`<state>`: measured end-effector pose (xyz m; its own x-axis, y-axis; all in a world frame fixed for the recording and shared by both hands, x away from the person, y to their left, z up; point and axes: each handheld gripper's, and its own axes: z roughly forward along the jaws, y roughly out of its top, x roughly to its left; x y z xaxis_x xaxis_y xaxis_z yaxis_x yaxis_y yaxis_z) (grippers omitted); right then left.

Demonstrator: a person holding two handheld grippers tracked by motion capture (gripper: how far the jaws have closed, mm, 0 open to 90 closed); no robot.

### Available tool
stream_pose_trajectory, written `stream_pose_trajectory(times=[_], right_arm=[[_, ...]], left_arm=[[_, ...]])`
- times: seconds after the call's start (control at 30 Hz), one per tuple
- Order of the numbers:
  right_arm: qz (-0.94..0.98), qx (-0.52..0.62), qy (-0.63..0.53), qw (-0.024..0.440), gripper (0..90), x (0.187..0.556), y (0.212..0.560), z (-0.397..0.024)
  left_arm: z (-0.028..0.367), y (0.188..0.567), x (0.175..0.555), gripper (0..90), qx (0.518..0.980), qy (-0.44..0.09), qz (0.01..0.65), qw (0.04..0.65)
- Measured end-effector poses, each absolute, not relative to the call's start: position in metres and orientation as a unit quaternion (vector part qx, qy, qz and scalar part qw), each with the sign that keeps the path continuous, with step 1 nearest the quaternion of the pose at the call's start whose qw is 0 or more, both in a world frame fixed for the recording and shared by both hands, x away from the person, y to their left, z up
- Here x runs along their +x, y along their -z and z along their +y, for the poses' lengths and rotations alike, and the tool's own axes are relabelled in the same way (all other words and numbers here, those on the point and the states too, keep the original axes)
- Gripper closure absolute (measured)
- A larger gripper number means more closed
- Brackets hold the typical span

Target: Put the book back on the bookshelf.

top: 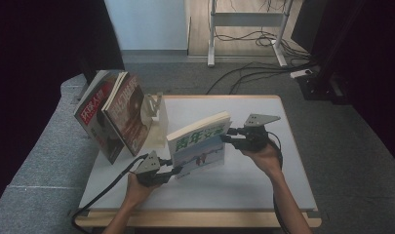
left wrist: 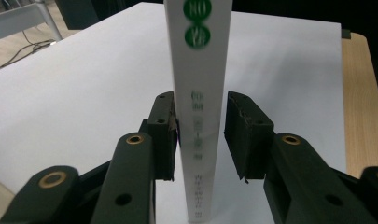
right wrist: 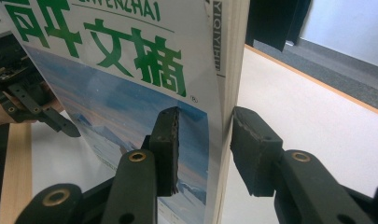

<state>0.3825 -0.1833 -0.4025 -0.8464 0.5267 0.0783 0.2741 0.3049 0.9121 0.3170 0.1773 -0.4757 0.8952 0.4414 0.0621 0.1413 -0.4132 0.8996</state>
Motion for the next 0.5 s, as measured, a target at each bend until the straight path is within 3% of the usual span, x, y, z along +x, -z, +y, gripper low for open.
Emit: stream_pose_trajectory(times=[0.5], right_arm=[[0.797,0.250,-0.537,0.120,60.7,0.381,0.403,-0.183]], left_arm=[[0.166,0.441,0.325,59.9,0.813,-0.132,0.182,0.538]])
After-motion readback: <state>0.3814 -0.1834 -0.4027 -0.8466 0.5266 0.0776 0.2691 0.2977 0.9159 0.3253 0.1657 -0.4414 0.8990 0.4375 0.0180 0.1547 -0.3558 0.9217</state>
